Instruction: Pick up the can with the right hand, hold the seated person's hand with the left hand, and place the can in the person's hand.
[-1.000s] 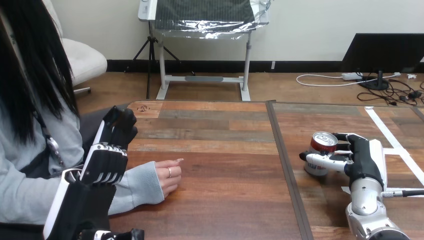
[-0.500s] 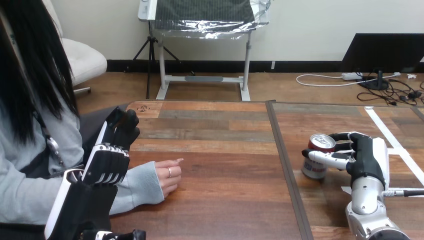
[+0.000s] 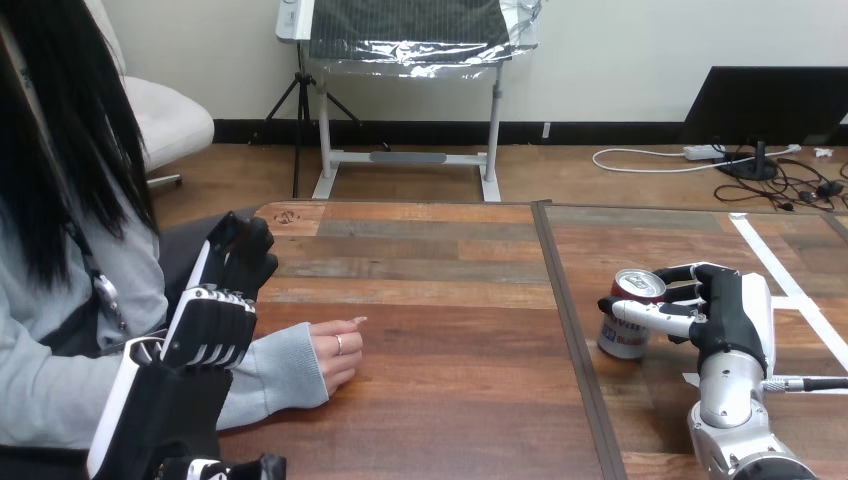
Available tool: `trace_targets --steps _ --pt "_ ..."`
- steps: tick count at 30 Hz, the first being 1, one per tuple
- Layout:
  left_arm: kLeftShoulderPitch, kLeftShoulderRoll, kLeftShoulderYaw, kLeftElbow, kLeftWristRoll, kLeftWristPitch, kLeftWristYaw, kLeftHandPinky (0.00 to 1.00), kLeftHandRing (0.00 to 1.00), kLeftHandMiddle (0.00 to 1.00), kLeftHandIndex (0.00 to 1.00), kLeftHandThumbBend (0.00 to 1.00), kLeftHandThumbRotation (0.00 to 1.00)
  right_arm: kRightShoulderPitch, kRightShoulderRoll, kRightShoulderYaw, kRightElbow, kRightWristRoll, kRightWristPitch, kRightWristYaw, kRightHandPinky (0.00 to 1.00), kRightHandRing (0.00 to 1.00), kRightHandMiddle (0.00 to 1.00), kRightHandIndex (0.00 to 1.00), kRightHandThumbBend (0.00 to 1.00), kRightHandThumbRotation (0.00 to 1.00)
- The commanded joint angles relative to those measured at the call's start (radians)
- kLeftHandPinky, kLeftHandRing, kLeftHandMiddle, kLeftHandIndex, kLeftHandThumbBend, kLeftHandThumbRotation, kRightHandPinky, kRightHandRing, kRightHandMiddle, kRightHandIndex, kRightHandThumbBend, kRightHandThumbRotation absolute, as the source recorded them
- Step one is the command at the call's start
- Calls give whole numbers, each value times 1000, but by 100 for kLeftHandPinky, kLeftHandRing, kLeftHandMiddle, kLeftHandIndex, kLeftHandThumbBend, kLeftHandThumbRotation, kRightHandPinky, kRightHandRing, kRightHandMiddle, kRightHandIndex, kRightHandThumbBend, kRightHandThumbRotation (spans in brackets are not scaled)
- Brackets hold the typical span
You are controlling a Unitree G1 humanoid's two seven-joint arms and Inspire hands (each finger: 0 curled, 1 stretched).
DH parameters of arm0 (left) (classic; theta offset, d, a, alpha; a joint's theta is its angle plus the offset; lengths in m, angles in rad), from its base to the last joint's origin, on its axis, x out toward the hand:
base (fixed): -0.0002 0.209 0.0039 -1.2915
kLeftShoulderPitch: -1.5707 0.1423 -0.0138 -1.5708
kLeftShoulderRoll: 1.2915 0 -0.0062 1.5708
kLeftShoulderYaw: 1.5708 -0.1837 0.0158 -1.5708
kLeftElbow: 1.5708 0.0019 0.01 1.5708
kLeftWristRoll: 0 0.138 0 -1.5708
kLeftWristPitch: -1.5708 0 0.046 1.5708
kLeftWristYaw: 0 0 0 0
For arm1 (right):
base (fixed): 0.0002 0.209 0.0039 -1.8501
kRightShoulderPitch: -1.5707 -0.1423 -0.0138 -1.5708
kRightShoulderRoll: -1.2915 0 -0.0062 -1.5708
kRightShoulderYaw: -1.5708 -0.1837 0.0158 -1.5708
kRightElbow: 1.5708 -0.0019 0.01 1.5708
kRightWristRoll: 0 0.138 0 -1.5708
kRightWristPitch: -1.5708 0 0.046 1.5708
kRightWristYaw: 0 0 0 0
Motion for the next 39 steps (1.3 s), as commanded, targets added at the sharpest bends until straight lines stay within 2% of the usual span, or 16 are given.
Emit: trace_targets --steps 1,10,22,28,34,39 --pt "-49 -9 -3 -9 14 -10 14 97 100 100 100 100 55 -127 6 -15 -17 12 -51 -15 36 40 48 49 85 0" --pt "-49 -10 -11 -12 2 3 11 96 100 100 100 100 54 -130 6 -15 -16 13 -51 -15 36 41 48 50 85 0" --pt "-57 -16 -13 -5 -17 20 -3 99 100 100 99 100 51 -129 13 -10 -27 18 -85 -3 34 39 47 49 85 0" --pt "-65 -18 -4 7 -10 8 -1 100 100 100 98 100 50 -126 15 -7 -29 16 -111 1 34 39 47 49 85 0" --pt "-67 -29 11 9 33 -18 48 98 100 100 95 100 52 -125 17 2 -33 10 -126 5 33 39 46 49 85 0" --pt "-69 -24 22 4 99 -41 107 93 98 99 94 100 55 -121 19 2 -34 13 -143 14 34 39 47 49 84 0"
